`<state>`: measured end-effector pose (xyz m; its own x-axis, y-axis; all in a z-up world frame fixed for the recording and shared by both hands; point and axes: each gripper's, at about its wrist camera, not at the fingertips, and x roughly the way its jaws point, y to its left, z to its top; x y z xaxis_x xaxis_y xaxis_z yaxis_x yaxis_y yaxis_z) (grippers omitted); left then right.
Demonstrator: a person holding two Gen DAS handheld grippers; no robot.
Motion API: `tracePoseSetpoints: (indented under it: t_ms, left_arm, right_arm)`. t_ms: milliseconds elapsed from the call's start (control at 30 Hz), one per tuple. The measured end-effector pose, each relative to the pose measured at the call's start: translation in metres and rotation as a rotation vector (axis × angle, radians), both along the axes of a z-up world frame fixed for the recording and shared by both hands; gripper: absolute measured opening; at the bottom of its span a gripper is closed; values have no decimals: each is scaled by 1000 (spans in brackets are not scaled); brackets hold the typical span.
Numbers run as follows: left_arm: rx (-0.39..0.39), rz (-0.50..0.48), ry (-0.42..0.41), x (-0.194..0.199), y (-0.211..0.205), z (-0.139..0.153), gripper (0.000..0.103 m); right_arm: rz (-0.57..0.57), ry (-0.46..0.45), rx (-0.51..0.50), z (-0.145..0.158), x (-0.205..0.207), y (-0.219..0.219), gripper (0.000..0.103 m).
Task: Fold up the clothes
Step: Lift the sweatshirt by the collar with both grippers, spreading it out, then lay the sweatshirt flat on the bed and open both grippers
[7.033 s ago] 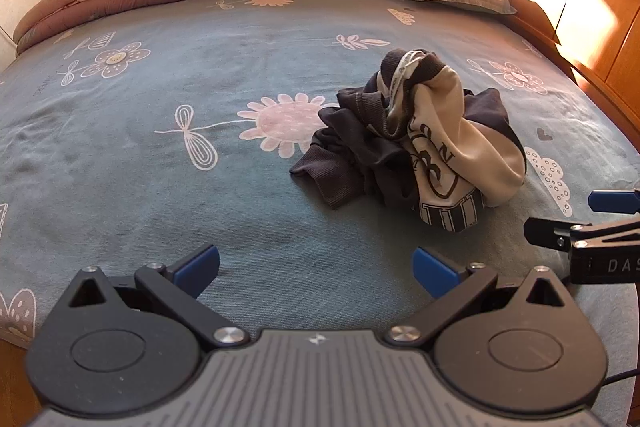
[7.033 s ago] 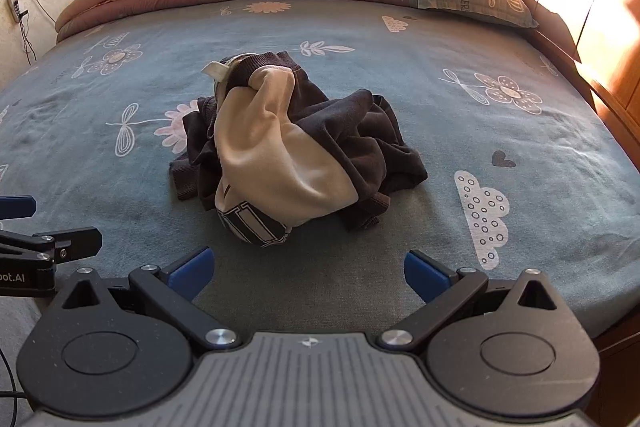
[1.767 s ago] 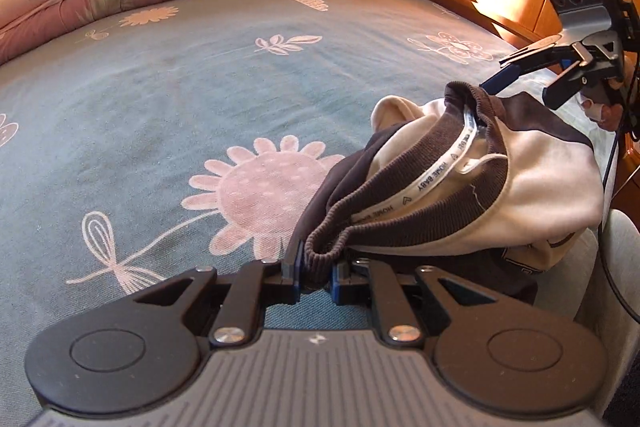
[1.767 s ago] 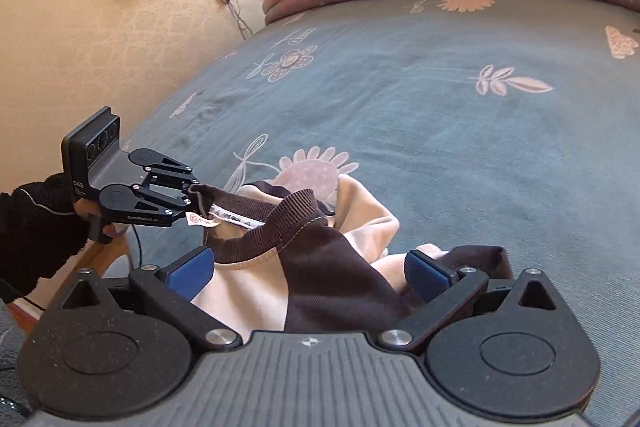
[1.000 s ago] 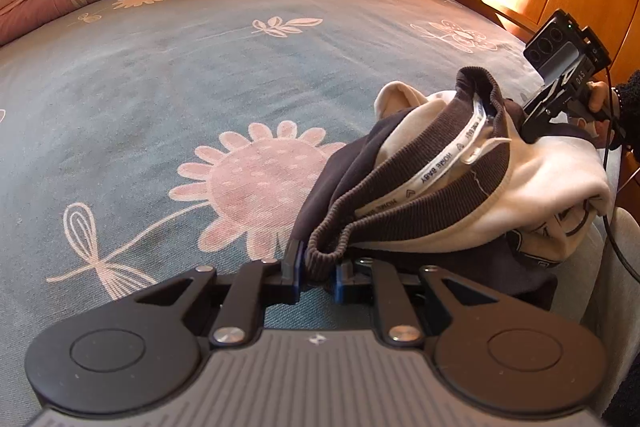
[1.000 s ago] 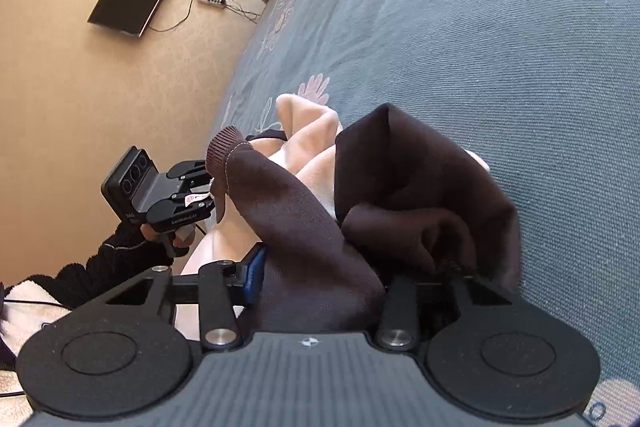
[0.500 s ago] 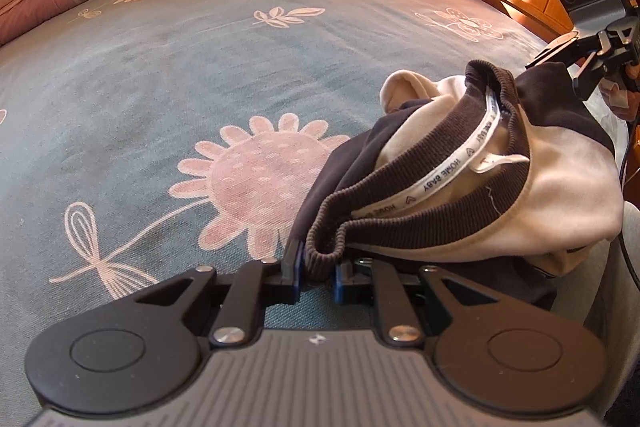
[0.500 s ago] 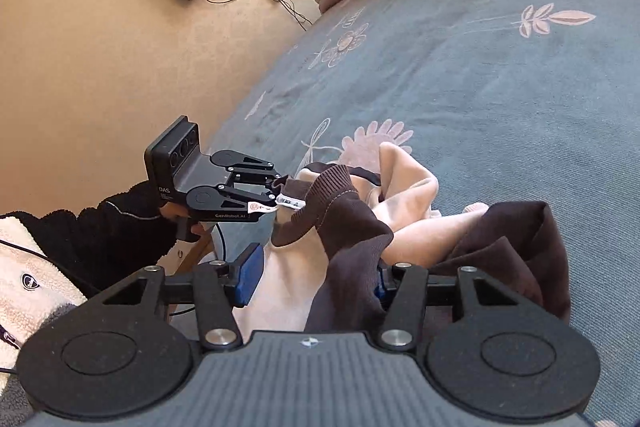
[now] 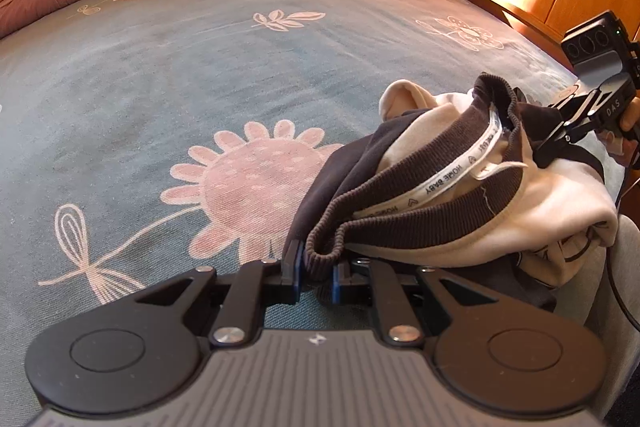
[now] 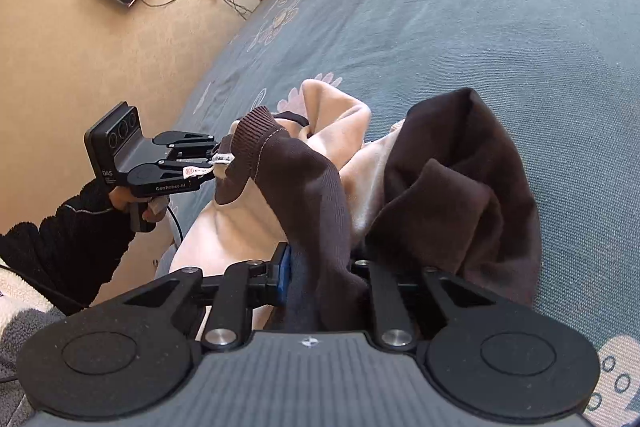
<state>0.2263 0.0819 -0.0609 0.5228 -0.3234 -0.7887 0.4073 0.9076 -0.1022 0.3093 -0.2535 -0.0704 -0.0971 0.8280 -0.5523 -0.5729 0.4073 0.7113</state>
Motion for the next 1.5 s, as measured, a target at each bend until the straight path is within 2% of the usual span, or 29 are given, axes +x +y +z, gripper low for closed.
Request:
tracePoseSetpoints:
  t_ms: [100,200,233,267,333,400,533,733,900,1133,1267,1500]
  left_arm:
    - [25,-17,-13,-3,-2,9,11]
    - [21,-14,-22,-3,0,16,11]
    - [21,-13,-25,-2,-1,17,11]
    - [24,-12,-28,-2,-2,18,11]
    - [27,-10,-34,-2,-4,20,11]
    - [37,-12,-40,-2,-6,22,11]
    - [64,-19,-61,8,-7,35,11]
    - [96,-51,-124,57,-23,59,11]
    - [124,-78,-168,108,-43,73,11]
    - [176,-59,-181,188,-72,62,11]
    - [186,2,-186,233,-79,55,11]
    - [216,111,-196,273,-90,27,11]
  right_arm:
    - [9,-150,-56,33,-16,7,25]
    - [15,-239,-2,66,-23,-1,25]
    - [18,-234,0,68,-23,-2,25]
    - [26,-241,-43,64,-25,2,24]
    - [42,-255,-128,56,-29,10,12]
    - [37,-274,-192,47,-33,17,7]
    - [-30,-351,-235,56,-29,15,6]
    - [-147,-467,-284,87,12,5,6]
    - [-234,-517,-352,89,56,6,6]
    - [-315,-565,-499,73,115,12,6]
    - [-405,-578,-540,67,155,9,6]
    - [-485,-637,-640,43,203,25,6]
